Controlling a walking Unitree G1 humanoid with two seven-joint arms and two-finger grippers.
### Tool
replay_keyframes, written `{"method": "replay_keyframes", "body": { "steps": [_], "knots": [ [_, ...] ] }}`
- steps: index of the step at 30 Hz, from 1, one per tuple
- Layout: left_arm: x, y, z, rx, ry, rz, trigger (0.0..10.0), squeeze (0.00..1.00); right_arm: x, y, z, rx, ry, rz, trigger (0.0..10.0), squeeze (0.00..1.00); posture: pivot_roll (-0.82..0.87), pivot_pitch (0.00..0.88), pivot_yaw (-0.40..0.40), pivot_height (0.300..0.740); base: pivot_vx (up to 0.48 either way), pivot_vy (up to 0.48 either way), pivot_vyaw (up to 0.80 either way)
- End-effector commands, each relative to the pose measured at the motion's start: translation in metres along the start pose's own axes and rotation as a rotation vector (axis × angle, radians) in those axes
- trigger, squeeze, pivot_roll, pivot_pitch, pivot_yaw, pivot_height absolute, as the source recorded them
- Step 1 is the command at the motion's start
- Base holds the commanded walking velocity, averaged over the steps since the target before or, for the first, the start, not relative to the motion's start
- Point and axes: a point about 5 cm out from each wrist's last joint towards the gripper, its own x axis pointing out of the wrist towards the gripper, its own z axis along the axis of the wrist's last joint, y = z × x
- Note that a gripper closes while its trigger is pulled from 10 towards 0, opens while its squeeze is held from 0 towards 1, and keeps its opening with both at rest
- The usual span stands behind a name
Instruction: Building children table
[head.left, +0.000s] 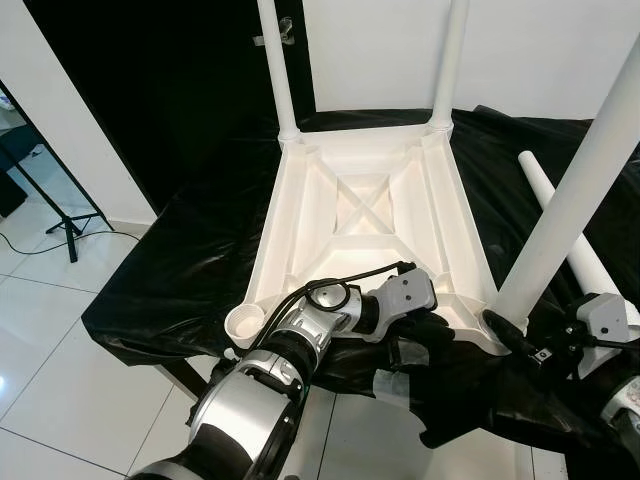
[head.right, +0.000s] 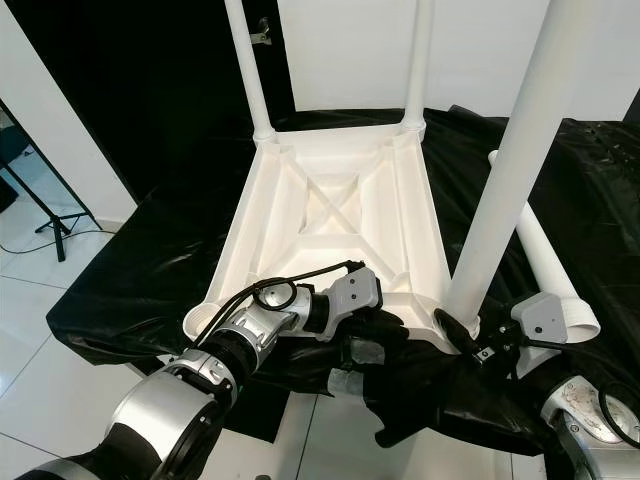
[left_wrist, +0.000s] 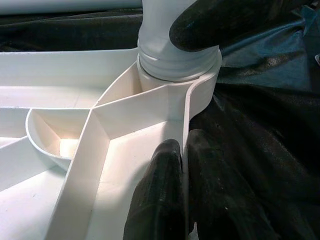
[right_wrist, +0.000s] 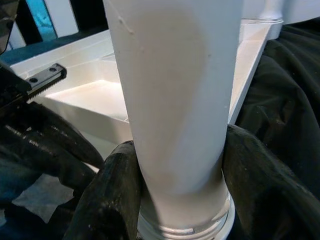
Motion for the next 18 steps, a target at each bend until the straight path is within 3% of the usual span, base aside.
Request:
{"method": "replay_keyframes", "body": {
  "steps": [1, 4, 6, 8, 10, 15, 18],
  "knots": [
    [-0.001, -0.010, -0.038, -0.133, 0.122, 0.158, 10.0, 0.00, 0.004, 0.023, -0.010, 0.057, 0.027, 0.042, 0.0, 0.00, 0.01, 0.000, 0.075, 0.740, 0.000, 0.000, 0.00],
    [-0.001, -0.009, -0.038, -0.131, 0.123, 0.160, 10.0, 0.00, 0.007, 0.029, -0.013, 0.102, 0.010, -0.037, 0.0, 0.00, 0.01, 0.000, 0.073, 0.740, 0.000, 0.000, 0.00],
    [-0.001, -0.007, -0.035, -0.126, 0.122, 0.167, 10.0, 0.00, 0.011, 0.037, -0.020, 0.178, -0.020, -0.288, 0.0, 0.00, 0.01, 0.000, 0.070, 0.740, 0.000, 0.000, 0.00],
    [-0.001, -0.007, -0.035, -0.126, 0.122, 0.167, 10.0, 0.00, 0.011, 0.037, -0.020, 0.178, -0.020, -0.288, 0.0, 0.00, 0.01, 0.000, 0.070, 0.740, 0.000, 0.000, 0.00],
    [-0.002, -0.005, -0.035, -0.124, 0.121, 0.171, 10.0, 0.00, 0.013, 0.035, -0.023, 0.207, -0.041, -0.450, 0.0, 0.00, 0.01, 0.000, 0.073, 0.740, 0.000, 0.000, 0.00],
    [-0.003, -0.006, -0.036, -0.126, 0.123, 0.169, 10.0, 0.00, 0.014, 0.024, -0.023, 0.176, -0.056, -0.586, 0.0, 0.00, 0.01, 0.000, 0.074, 0.740, 0.000, 0.000, 0.00],
    [-0.003, -0.006, -0.036, -0.125, 0.123, 0.168, 10.0, 0.00, 0.015, 0.024, -0.023, 0.167, -0.054, -0.597, 0.0, 0.00, 0.01, 0.000, 0.073, 0.740, 0.000, 0.000, 0.00]
  ]
}}
